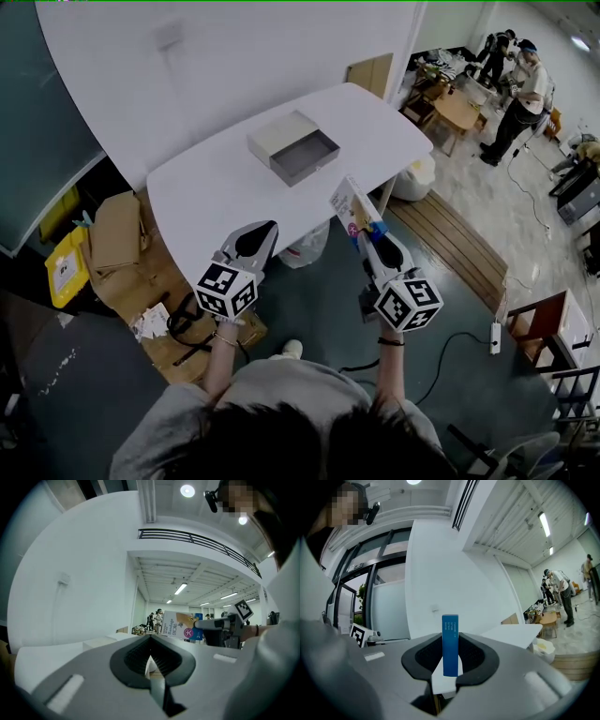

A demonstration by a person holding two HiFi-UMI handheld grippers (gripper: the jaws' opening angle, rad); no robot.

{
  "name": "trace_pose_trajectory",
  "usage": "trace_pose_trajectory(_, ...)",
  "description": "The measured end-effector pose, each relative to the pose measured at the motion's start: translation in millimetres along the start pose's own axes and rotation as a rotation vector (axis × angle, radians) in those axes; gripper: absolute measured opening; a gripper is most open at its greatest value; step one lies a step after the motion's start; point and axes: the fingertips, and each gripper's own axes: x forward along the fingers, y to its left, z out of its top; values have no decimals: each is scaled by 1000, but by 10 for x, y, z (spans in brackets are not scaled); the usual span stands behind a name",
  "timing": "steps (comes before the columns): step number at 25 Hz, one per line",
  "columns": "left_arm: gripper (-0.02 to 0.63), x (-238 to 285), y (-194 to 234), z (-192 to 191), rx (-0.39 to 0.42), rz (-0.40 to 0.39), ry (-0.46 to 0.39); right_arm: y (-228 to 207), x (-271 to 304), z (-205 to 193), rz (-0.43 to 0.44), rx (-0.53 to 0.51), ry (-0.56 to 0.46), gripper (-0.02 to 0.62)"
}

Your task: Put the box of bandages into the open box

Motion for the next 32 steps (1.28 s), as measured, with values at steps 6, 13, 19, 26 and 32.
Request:
trace_pose_trajectory(6,-6,328,236,19,-11,-17,-8,-168,302,35,-13,-5,2,100)
trace_pose_trajectory(13,-6,640,354,-7,-25,-45,-11,-346,567,47,-14,-9,12,100)
trace_pose_trajectory(19,-6,841,455,-8,-39,-30,-16,-513,772,96,0,-14,29,100)
trace_pose_trajectory(26,-6,1116,586,-43,-54,35,-5,-778,1125,144,68,-2,59,101)
trace_pose_trajectory(32,-6,1419,674,-76,-75,103,4,-1045,1460,170,150,7,105,101)
